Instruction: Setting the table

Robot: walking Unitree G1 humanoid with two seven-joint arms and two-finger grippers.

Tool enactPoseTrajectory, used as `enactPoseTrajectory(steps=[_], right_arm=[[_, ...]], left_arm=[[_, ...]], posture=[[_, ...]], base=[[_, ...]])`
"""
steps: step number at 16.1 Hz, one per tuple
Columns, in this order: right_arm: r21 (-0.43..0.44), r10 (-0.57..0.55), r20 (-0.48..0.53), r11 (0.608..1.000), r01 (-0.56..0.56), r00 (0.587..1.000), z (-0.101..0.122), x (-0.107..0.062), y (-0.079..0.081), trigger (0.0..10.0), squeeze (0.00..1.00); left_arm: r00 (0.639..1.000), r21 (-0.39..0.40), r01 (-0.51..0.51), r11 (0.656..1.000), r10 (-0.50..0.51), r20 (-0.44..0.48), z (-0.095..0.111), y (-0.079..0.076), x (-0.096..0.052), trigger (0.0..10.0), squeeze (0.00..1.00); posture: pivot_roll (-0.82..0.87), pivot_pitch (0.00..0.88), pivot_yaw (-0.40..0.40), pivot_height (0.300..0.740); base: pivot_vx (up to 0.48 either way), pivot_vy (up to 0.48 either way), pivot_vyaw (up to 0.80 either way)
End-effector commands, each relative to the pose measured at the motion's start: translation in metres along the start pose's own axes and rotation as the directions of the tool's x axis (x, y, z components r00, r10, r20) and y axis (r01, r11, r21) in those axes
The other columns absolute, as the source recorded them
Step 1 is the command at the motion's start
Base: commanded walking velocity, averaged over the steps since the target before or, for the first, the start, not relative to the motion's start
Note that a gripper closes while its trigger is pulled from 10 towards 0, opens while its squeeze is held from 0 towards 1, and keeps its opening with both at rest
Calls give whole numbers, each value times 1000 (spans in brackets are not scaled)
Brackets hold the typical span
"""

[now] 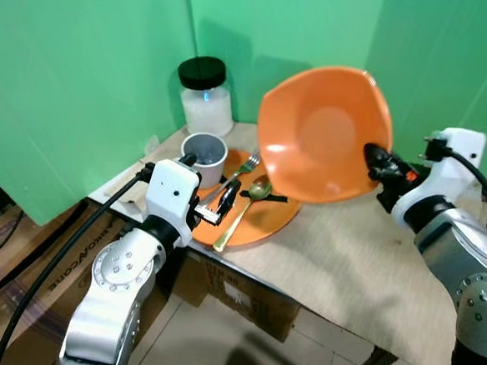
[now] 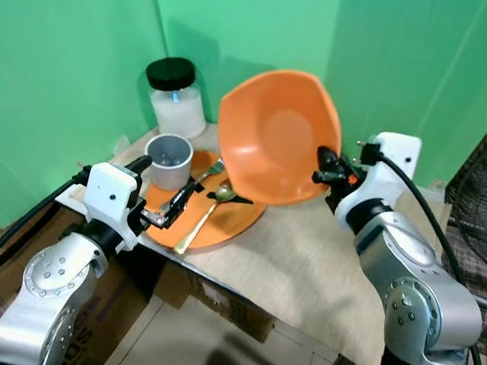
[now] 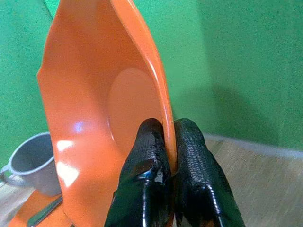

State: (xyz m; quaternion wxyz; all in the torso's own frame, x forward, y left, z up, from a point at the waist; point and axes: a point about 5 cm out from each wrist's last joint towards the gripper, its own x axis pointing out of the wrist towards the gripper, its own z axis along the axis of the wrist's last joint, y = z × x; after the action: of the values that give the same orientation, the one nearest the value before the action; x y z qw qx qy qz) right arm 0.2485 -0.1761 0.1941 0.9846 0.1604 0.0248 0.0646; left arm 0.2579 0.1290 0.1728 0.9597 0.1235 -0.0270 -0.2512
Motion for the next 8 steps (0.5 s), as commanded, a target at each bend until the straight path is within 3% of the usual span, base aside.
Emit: enactPoseTrajectory(steps=[1, 6, 8], right_arm=[[-16, 24, 61, 1000, -24, 998, 5, -2, 5, 10000, 0], [-41, 29, 72, 999, -26, 997, -6, -10, 13, 10000, 0], [-18, -4, 6, 1000, 4, 1000, -15, -11, 9, 10000, 0]], left_arm=[[1000, 24, -10, 1000, 10, 0, -1, 1, 1, 10000, 0], [1000, 52, -12, 999, 12, -15, -3, 5, -1, 10000, 0], [1000, 53, 4, 999, -3, -17, -3, 2, 0, 10000, 0]], posture=[[62, 0, 26, 740], [55, 0, 36, 740], [53, 0, 41, 740]], base=[[0, 0, 0], [0, 0, -704], [0, 0, -728]])
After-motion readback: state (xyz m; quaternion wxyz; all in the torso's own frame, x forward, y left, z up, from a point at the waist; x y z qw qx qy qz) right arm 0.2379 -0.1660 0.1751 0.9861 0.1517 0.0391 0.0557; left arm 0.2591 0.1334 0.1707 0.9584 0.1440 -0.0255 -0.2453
